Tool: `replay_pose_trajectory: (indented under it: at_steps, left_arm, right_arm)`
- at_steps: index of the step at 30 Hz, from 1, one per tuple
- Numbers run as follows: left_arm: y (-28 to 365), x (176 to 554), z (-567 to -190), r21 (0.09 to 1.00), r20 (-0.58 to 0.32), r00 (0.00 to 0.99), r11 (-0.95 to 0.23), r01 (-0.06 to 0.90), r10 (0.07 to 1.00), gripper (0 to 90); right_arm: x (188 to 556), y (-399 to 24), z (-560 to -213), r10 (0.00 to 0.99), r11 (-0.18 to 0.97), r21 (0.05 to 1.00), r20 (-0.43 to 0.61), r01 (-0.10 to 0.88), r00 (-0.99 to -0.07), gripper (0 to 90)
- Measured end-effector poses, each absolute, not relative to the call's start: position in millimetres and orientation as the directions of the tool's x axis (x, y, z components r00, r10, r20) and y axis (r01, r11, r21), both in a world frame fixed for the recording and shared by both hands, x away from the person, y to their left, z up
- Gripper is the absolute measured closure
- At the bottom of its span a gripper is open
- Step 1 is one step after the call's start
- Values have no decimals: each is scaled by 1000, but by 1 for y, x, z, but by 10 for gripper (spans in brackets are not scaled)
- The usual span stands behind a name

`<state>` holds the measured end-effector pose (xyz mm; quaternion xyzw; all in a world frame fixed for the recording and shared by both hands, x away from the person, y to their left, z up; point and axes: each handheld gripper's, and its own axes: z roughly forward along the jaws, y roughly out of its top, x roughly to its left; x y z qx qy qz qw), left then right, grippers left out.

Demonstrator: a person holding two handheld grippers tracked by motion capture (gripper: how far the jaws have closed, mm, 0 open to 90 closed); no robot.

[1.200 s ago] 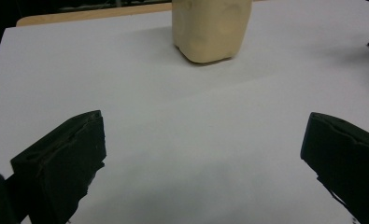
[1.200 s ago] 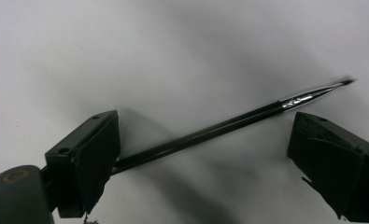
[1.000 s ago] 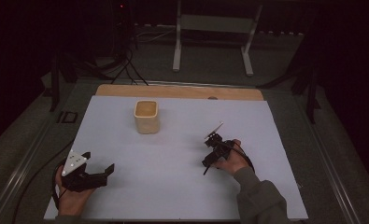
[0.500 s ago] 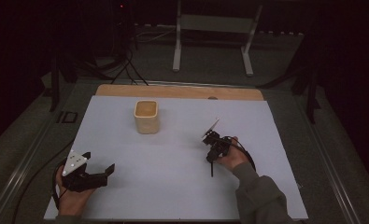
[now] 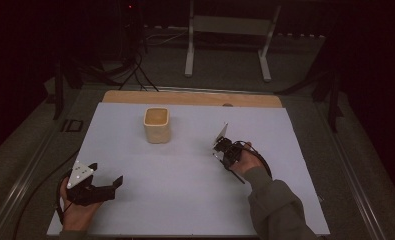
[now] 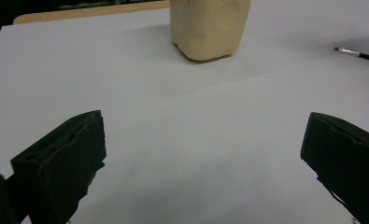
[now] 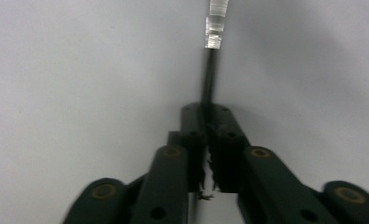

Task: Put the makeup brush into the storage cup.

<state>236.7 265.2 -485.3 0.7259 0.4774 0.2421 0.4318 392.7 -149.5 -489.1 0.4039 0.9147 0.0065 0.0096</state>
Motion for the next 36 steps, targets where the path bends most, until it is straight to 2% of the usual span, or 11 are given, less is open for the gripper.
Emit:
replay_pose_trajectory:
  at_steps: [4,12,30,33,36]
  left_arm:
    - [266,237,-486,857,-63,426,-170,487,903,11]
    - [266,237,-485,858,-63,426,-169,485,902,11]
    - [266,237,-485,858,-67,426,-166,486,902,11]
    - [266,237,-485,858,-68,425,-165,486,903,11]
    - [266,237,-485,858,-69,425,-163,486,902,11]
  right_arm:
    - [392,-146,-489,727,687,8,-31,727,-686,857]
    - [392,-152,-488,726,687,36,-4,726,-687,858]
    - [382,-159,-462,738,649,239,31,722,-674,857]
    - [382,-159,-461,738,648,246,34,721,-674,857]
    - [379,-162,-453,730,641,298,47,707,-681,857]
